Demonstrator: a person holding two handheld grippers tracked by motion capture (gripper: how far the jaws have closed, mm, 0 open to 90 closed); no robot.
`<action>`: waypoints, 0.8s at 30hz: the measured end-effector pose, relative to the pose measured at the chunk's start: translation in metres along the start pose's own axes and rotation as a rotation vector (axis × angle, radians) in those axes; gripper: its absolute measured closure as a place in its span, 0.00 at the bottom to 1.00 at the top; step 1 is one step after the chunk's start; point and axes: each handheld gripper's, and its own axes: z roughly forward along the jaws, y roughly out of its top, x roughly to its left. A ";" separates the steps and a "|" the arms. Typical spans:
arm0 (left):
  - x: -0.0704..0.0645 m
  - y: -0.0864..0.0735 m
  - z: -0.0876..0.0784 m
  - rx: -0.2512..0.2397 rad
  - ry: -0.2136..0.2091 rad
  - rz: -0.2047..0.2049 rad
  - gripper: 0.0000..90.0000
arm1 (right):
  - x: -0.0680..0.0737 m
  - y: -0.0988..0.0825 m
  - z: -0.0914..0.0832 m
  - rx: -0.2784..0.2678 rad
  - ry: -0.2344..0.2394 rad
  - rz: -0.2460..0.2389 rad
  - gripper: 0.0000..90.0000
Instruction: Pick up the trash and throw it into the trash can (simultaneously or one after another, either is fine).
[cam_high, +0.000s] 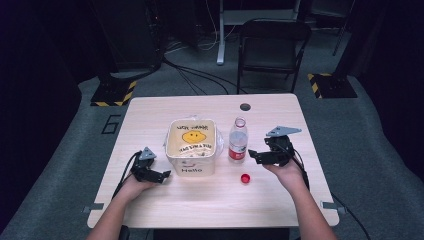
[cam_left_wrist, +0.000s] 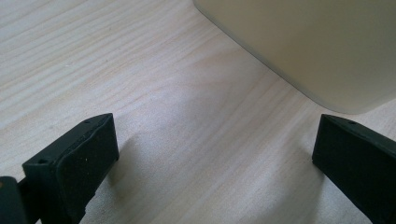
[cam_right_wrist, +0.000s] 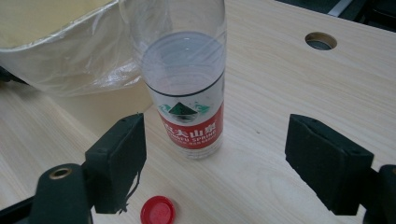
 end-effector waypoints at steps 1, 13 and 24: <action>0.000 0.000 0.000 0.003 0.001 0.001 0.00 | 0.001 0.001 0.002 0.000 0.002 -0.005 0.21; 0.000 0.000 0.000 0.000 0.000 -0.001 0.00 | 0.009 0.009 0.013 -0.016 0.025 -0.012 0.18; 0.001 0.000 0.000 0.004 0.003 0.013 0.00 | 0.014 0.017 0.023 -0.025 0.031 -0.022 0.15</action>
